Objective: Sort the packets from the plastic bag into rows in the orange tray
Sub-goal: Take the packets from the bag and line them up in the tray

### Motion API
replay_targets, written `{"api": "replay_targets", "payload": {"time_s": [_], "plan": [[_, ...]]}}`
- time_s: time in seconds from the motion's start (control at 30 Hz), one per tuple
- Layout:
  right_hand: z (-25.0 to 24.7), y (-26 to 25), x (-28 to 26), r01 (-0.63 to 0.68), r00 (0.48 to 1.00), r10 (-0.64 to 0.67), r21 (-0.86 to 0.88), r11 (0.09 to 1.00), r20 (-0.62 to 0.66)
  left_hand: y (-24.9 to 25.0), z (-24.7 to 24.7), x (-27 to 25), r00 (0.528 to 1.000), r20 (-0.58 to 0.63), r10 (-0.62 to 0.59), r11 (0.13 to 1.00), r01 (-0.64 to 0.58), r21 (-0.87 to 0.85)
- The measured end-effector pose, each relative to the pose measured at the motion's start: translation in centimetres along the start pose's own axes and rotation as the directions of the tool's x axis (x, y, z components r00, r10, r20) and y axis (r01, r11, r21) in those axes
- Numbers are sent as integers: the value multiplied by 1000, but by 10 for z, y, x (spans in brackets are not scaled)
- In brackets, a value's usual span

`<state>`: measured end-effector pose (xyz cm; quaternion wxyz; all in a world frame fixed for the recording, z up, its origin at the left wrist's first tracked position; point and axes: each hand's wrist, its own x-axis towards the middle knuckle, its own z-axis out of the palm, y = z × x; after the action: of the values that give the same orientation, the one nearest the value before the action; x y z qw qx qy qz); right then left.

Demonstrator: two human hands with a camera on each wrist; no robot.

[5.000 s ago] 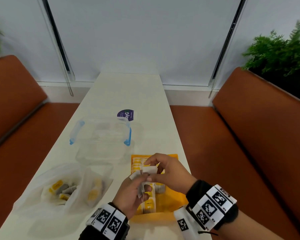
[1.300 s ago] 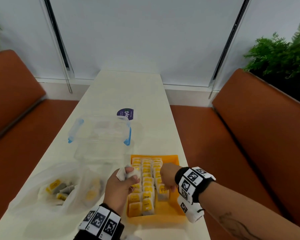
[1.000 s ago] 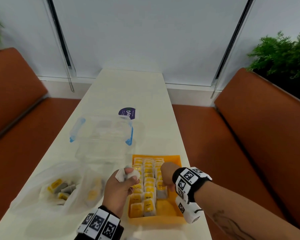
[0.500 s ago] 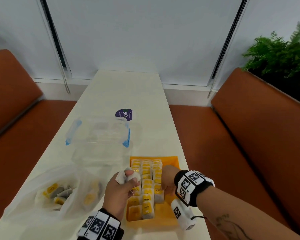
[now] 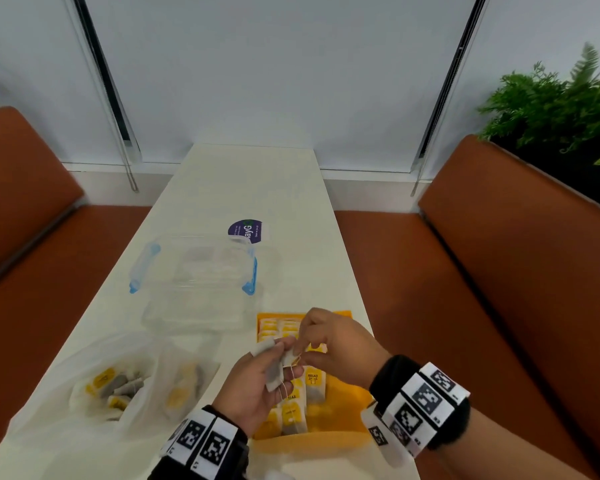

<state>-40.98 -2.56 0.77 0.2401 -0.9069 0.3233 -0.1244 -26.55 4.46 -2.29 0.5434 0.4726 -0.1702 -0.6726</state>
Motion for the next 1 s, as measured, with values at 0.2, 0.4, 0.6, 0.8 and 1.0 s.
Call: {"api": "replay_targets", "payload": {"time_s": [0.2,0.4,0.6,0.8,1.0], "plan": [[-3,10,3,-334,934,356,373,866,10,-8,-7,0,996,-64,-67,996,71,55],[-1,25,10,-580,765,501,96,809,404,-10,-16,-2,989,-130,-76,997,78,11],[29,25,27,-574,620,599,-227,787,508,-9,-24,-5,991,-120,-64,997,68,33],[38,21,42,-593,583,708,-388,706,398,-8,-29,-12,995,-100,-27,993,38,114],[38,32,43,-429,556,689,-549,717,465,-3,-26,-15,991,-127,-29,992,45,121]]}}
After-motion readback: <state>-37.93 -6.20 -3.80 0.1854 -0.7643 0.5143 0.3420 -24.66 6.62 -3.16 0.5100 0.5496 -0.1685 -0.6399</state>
